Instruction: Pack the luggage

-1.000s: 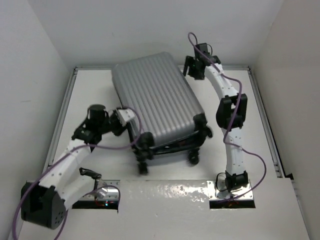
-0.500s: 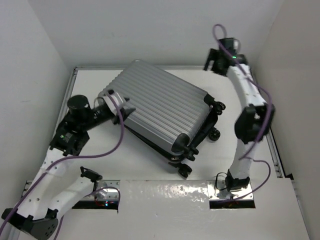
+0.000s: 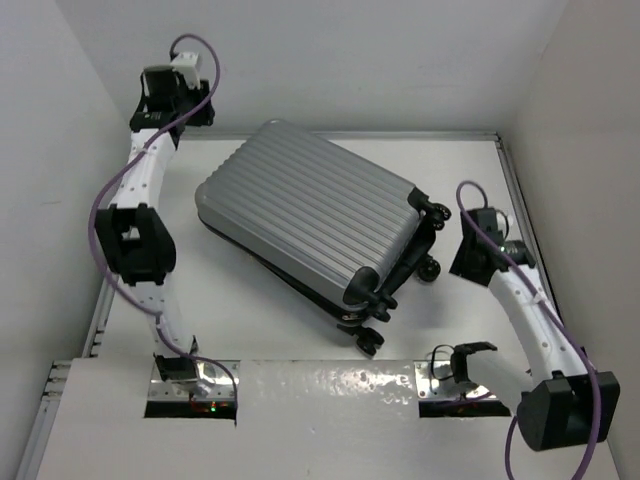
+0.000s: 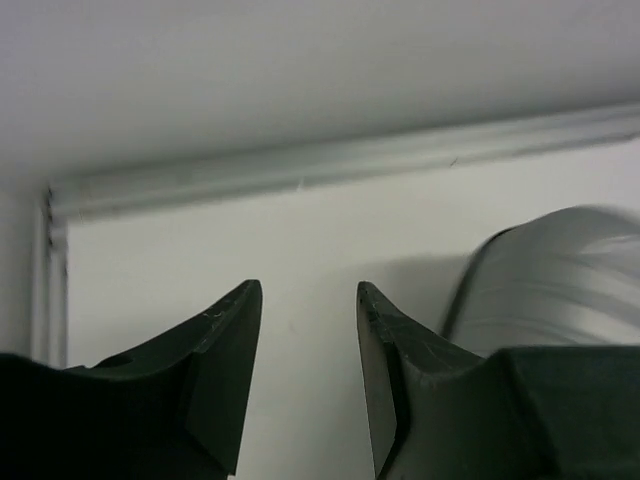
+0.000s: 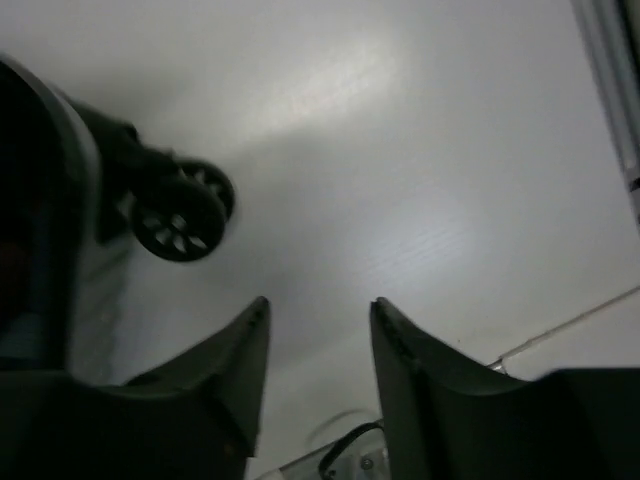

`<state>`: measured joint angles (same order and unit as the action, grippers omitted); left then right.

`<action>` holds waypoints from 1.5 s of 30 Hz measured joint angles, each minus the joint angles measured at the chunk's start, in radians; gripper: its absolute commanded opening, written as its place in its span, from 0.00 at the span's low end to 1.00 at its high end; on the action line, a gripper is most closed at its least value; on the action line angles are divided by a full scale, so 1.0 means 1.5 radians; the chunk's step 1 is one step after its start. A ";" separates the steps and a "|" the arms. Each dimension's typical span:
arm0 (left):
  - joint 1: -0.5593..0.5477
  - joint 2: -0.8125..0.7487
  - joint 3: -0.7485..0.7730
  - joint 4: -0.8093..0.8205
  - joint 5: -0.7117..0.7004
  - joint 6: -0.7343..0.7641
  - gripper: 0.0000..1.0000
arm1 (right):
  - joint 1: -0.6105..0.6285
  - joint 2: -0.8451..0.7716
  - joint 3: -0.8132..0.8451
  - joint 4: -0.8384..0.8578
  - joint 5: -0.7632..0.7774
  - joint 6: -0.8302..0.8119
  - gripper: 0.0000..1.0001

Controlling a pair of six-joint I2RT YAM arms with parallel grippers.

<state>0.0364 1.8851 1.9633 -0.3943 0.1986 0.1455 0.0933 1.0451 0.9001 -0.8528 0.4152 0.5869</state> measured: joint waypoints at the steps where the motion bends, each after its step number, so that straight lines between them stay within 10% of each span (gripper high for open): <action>1: 0.011 0.043 0.009 -0.013 -0.005 -0.008 0.40 | 0.001 -0.017 -0.050 -0.008 -0.010 0.012 0.38; 11: 0.037 0.077 -0.239 -0.003 0.010 -0.008 0.39 | 0.026 0.061 -0.205 0.204 -0.244 0.033 0.38; 21: 0.079 -0.197 -0.569 0.141 0.085 0.150 0.38 | 0.078 0.456 0.185 0.189 -0.175 -0.018 0.40; 29: 0.119 -0.279 -0.538 0.051 0.061 0.193 0.49 | 0.090 0.557 0.307 0.304 -0.219 -0.043 0.41; 33: 0.100 -0.257 -0.366 0.030 0.047 0.169 0.62 | 0.101 0.541 0.306 0.297 -0.218 -0.061 0.62; 37: -0.016 -0.207 -0.107 -0.032 0.040 0.241 0.86 | 0.077 0.477 0.272 0.274 -0.249 -0.060 0.79; 39: -0.185 -0.172 0.016 -0.089 0.017 0.299 0.96 | 0.050 0.421 0.241 0.262 -0.277 -0.057 0.83; 45: -0.570 -0.032 0.081 -0.290 0.132 0.368 1.00 | -0.071 0.196 0.126 0.211 -0.281 -0.075 0.88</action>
<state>-0.8185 1.8378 2.0853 -0.8291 0.3969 0.6975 -0.0135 1.3392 1.0885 -0.5365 -0.0067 0.4747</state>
